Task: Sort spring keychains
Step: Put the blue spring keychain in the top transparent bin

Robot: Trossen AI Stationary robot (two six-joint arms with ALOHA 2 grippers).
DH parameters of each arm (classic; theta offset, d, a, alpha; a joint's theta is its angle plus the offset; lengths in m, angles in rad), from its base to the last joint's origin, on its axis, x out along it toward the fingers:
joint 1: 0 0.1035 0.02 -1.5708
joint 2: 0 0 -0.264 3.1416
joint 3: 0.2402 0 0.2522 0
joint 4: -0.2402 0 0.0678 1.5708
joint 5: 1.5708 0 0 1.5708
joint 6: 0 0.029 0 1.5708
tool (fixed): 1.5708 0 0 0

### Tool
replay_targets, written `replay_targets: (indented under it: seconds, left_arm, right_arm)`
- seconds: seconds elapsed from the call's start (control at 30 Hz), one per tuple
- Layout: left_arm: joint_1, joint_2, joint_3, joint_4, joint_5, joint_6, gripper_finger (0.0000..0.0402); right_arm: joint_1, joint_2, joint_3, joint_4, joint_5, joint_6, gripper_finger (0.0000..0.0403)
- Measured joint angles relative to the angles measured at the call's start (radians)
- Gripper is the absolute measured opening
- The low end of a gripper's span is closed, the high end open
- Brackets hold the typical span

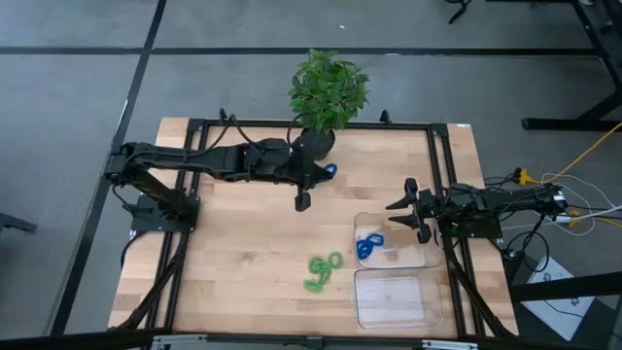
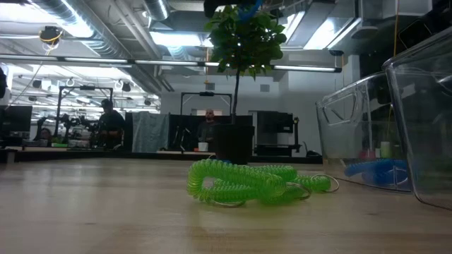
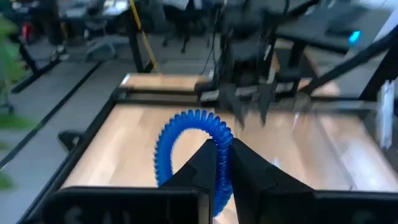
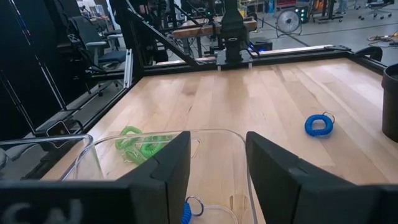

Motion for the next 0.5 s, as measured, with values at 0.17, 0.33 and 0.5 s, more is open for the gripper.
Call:
replay_targets:
  seconds: [0.17,0.33,0.5]
  left_arm:
    - [-0.008,0.013,0.0,0.091,0.043,-0.011,0.0027]
    - [-0.021,0.04,0.0,0.215,0.069,-0.011,0.0026]
    - [-0.035,0.059,0.001,0.266,0.111,-0.013,0.0026]
  right_arm:
    - [0.0,0.0,0.0,0.0,0.0,0.0,0.0154]
    - [0.0,0.0,0.0,0.0,0.0,0.0,0.0154]
    - [0.0,0.0,0.0,0.0,0.0,0.0,0.0154]
